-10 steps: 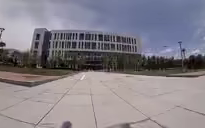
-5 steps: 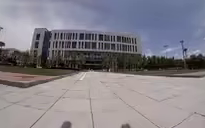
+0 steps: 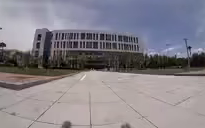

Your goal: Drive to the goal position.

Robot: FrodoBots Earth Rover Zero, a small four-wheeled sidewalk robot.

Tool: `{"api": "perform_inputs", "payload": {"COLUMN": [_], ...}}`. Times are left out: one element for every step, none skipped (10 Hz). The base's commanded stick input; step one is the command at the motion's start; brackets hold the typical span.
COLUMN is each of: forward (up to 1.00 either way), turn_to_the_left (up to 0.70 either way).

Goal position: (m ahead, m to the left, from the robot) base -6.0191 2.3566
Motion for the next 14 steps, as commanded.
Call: {"api": "perform_inputs", "payload": {"forward": [0.7,0.7,0.7,0.7,0.7,0.7,0.7,0.7,0.7,0.7,0.7,0.7,0.7,0.7], "turn_to_the_left": [0.02,0.02,0.02,0.02,0.02,0.02,0.02,0.02,0.02,0.02,0.02,0.01,0.0,-0.01]}}
